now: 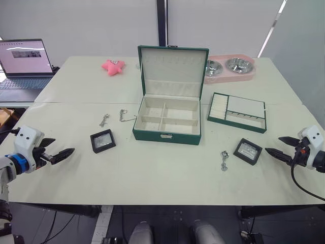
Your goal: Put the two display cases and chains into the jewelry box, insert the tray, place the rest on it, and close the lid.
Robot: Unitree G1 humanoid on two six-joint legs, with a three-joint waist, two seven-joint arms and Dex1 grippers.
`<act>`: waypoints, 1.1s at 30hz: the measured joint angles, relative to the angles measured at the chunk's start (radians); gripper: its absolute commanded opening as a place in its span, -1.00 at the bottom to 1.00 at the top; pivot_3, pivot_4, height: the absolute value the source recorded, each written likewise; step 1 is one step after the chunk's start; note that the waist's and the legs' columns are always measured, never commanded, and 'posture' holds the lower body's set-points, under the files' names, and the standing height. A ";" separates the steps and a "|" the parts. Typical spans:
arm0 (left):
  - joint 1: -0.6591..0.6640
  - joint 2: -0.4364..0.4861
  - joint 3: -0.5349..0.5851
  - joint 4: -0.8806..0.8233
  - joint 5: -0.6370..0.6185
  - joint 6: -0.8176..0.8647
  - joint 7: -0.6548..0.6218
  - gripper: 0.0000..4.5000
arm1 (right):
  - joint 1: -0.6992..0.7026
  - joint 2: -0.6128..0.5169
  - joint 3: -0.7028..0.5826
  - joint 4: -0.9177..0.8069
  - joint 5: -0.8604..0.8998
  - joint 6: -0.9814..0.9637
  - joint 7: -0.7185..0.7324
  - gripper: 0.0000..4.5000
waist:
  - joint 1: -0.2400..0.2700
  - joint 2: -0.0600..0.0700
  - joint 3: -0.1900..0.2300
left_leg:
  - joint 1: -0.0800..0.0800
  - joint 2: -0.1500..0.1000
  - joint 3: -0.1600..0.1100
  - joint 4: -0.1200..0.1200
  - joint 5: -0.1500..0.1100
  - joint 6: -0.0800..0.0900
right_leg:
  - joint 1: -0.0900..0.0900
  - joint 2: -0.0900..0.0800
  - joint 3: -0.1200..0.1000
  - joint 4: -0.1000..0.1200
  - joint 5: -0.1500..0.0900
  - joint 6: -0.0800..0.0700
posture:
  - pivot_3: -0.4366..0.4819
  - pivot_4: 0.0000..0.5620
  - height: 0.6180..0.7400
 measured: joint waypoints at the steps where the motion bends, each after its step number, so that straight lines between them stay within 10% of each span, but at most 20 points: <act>1: -0.002 0.000 0.000 0.000 0.000 0.000 0.000 1.00 | 0.000 0.000 0.000 0.001 0.000 -0.002 0.000 0.98 | 0.000 0.000 0.000 | 0.000 0.000 0.000 0.000 0.000 0.000 | 0.000 0.000 0.000 0.000 0.000 0.000 | -0.05 -0.47 1.00; 22: -0.019 -0.009 0.000 0.001 0.009 -0.006 0.039 1.00 | -0.007 0.004 -0.011 -0.002 0.021 0.019 -0.002 0.98 | 0.000 0.000 0.000 | 0.000 0.000 0.000 0.001 0.000 0.000 | 0.000 0.000 0.000 0.001 0.000 0.000 | -0.05 -0.47 1.00; 33: -0.232 -0.155 -0.070 -0.140 -0.023 0.137 0.127 1.00 | -0.141 0.194 -0.003 -0.281 0.111 0.192 -0.196 0.98 | 0.001 0.000 0.000 | 0.000 0.000 -0.001 0.003 0.000 0.000 | 0.000 0.000 -0.001 0.003 0.000 0.000 | -0.05 -0.47 1.00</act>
